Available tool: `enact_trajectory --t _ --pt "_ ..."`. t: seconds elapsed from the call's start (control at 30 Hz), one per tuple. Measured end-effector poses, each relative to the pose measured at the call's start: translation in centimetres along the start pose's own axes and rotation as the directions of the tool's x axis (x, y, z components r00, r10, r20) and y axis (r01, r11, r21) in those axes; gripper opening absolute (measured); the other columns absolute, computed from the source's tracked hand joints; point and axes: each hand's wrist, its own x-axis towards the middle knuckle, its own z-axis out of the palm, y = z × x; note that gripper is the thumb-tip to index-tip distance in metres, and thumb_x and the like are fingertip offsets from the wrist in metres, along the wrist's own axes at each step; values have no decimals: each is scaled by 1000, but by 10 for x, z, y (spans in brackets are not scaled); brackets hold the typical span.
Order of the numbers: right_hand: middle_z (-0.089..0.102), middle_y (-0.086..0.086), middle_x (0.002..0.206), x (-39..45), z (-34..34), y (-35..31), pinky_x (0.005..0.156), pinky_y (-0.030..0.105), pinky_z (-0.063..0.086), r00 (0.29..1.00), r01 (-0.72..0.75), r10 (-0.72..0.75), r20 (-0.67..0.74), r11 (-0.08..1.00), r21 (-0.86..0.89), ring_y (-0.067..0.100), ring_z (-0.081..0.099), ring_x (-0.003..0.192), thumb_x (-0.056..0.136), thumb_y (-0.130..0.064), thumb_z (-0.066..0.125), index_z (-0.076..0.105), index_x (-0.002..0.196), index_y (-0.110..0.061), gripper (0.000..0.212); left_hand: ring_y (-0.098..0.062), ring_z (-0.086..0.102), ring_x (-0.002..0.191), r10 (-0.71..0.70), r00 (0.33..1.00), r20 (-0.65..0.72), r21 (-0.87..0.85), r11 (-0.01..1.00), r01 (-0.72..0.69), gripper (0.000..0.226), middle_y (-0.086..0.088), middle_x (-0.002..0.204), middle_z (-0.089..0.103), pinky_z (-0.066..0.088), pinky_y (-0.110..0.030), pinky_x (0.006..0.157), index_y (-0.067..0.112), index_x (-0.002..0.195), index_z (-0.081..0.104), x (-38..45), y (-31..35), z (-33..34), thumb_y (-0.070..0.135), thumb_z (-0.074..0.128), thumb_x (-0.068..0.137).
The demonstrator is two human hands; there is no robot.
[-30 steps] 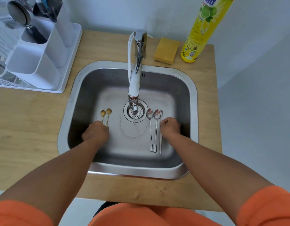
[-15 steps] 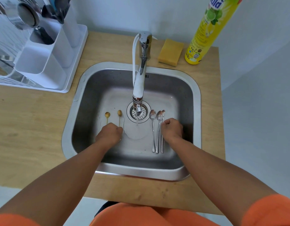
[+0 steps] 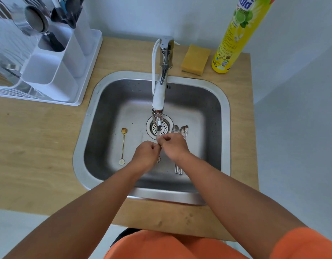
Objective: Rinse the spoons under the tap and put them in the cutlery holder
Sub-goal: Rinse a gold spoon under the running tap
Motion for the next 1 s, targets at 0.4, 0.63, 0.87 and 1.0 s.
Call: enact_trajectory --t 0.4,0.63,0.87,1.0 --pt "78 -11 75 -1 1 21 80 29 55 996 -89 88 14 987 136 8 71 78 92 -32 76 77 69 -24 25 -20 61 77 -97 994 -58 -217 973 82 21 -6 93 74 48 -35 70 12 99 71 2 1 -17 30 61 95" --pt "79 -9 78 -5 3 20 78 28 53 997 -62 57 44 992 113 11 72 85 93 -34 75 77 71 -26 23 -5 61 78 -10 997 -75 -303 953 -13 12 9 88 69 45 -24 65 21 108 74 21 19 -26 26 68 100" --pt "80 -6 82 -7 2 18 83 30 54 997 10 -17 81 997 81 16 75 91 94 -32 74 77 73 -26 23 -13 72 90 -15 989 -144 -368 929 -39 19 3 93 79 56 -30 87 20 102 80 23 15 -23 33 82 89" --pt "79 -7 80 -6 1 21 77 27 55 997 29 -32 73 999 34 14 75 85 93 -34 74 79 76 -25 20 -4 72 85 -17 967 -254 -312 948 -66 16 14 83 79 59 -32 84 30 85 82 19 14 -14 38 73 95"
